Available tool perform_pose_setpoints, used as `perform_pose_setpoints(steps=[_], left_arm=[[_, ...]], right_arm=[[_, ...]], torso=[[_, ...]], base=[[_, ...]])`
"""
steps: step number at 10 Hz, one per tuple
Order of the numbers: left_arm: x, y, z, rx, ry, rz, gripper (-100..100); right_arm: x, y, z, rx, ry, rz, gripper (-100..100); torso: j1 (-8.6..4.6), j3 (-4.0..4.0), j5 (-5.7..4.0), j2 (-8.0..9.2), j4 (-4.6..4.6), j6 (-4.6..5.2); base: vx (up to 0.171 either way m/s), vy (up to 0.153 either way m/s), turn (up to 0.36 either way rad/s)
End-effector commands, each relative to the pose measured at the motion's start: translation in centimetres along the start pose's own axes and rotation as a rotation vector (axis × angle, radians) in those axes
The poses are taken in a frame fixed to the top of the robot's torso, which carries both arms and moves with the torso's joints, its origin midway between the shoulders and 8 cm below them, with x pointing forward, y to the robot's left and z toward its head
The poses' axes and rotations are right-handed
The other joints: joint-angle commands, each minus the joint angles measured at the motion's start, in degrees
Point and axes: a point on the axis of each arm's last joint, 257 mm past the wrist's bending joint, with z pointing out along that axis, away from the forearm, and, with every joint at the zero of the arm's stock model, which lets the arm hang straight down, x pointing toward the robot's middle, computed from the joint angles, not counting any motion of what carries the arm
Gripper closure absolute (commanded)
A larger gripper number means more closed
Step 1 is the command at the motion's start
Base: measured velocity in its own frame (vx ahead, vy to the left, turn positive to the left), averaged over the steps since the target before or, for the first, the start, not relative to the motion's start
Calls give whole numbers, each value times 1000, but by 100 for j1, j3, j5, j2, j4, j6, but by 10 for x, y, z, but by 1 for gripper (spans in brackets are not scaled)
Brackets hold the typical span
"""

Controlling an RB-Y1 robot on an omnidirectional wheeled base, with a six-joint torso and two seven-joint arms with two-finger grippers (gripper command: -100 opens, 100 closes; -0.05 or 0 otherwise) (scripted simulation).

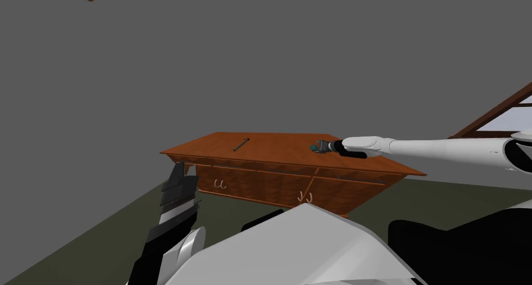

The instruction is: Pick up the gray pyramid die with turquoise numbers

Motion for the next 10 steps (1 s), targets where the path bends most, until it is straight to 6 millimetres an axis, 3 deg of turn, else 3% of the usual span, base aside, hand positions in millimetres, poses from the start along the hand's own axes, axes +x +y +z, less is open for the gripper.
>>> perform_pose_setpoints(steps=[1, 2, 3, 6, 7, 10], left_arm=[[0, 0, 0, 0, 0, 0, 0], [0, 0, 0, 0, 0, 0, 0], [0, 0, 0, 0, 0, 0, 0], [0, 0, 0, 0, 0, 0, 0], [0, 0, 0, 0, 0, 0, 0], [0, 0, 0, 0, 0, 0, 0]], right_arm=[[0, 0, 0, 0, 0, 0, -100], [0, 0, 0, -1, 1, -3, 0], [10, 3, 2, 8, 23, 15, -100], [11, 4, 2, 8, 28, 13, -100], [11, 4, 2, 10, 28, 17, 100], [11, 4, 2, 8, 28, 14, 100]], torso=[[0, 0, 0, 0, 0, 0], [-7, 5, -1, 9, 2, 0], [-13, 10, -3, 16, 4, 1], [-31, 14, -7, 24, 6, 0], [-26, 14, -7, 24, 6, 2], [-21, 15, -6, 23, 8, 4]], base=[[23, 20, -12], [0, 0, 0], [-10, -19, 218], [-9, -29, 67], [0, 0, 0], [0, 0, 0]])
